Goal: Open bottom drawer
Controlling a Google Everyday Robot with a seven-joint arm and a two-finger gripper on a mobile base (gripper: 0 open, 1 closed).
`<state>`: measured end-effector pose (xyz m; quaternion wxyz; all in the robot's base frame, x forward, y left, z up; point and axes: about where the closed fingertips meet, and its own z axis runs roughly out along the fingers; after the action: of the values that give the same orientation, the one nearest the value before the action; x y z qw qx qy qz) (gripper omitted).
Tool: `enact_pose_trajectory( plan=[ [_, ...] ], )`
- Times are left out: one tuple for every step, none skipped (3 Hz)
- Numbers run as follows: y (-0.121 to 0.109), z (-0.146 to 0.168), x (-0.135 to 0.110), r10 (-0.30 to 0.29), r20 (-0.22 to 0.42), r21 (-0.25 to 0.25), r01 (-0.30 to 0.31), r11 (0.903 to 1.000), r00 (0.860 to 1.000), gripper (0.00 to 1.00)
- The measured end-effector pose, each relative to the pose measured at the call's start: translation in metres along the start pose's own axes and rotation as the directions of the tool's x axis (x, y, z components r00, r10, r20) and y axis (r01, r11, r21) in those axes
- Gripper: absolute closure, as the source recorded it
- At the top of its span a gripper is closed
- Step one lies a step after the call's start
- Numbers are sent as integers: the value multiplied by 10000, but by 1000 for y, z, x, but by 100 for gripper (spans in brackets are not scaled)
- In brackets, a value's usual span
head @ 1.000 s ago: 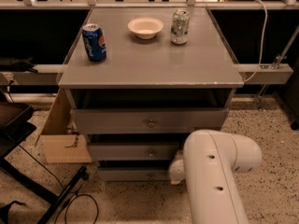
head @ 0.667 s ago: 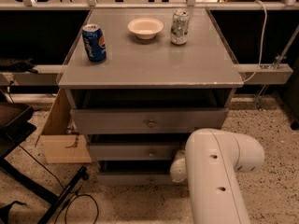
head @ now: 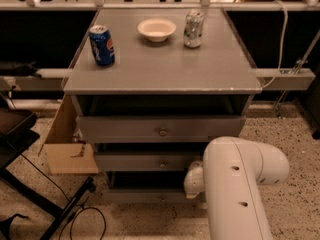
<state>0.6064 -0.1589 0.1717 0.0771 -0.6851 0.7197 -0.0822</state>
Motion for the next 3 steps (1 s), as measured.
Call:
enact_pose_trajectory(
  plan=[
    [2,-4,3,100,-91,20,-100,9999,9999,100],
    [7,-5,4,122,-155,-65,-123,9999,9998,100],
    [10,-7,6,328,-211,-108,-330,9994,9992,100]
  ],
)
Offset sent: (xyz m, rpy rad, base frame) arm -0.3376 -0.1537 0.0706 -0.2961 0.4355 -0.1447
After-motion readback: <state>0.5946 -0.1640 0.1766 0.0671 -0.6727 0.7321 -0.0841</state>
